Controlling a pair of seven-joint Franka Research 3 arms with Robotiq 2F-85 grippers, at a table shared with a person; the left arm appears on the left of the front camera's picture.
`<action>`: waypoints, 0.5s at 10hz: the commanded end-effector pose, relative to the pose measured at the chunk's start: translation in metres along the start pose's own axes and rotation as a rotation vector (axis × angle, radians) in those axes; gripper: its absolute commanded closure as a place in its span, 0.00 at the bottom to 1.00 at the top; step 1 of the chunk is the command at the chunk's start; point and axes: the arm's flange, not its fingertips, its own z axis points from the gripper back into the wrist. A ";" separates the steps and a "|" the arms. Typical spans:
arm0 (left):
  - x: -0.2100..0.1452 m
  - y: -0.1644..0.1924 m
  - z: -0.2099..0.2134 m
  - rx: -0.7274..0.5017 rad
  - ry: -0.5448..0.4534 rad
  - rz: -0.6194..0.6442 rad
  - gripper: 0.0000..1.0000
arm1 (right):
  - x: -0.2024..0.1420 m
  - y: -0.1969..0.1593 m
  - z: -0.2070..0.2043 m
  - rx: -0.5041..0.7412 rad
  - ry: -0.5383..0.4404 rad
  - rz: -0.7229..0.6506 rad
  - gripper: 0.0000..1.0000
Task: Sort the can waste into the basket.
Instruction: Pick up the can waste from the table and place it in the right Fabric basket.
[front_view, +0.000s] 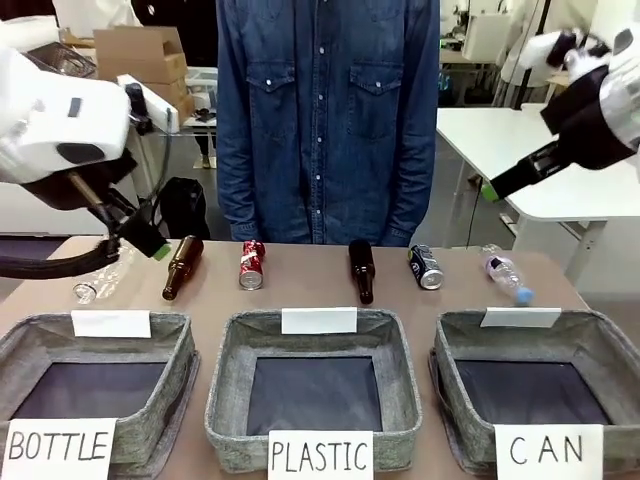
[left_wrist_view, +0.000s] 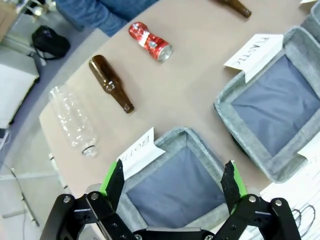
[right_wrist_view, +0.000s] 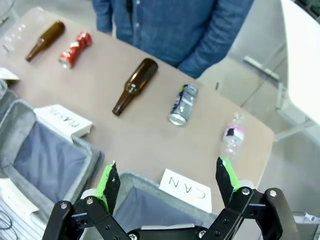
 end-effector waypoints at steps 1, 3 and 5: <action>-0.011 0.018 0.012 -0.190 -0.039 0.045 0.00 | -0.013 -0.009 -0.007 0.139 0.080 -0.119 0.00; -0.053 0.081 0.012 -0.573 -0.146 0.222 0.00 | -0.040 -0.036 0.021 0.535 0.114 -0.402 0.00; -0.120 0.136 0.014 -0.747 -0.373 0.575 0.00 | -0.076 -0.075 0.049 0.713 0.092 -0.703 0.00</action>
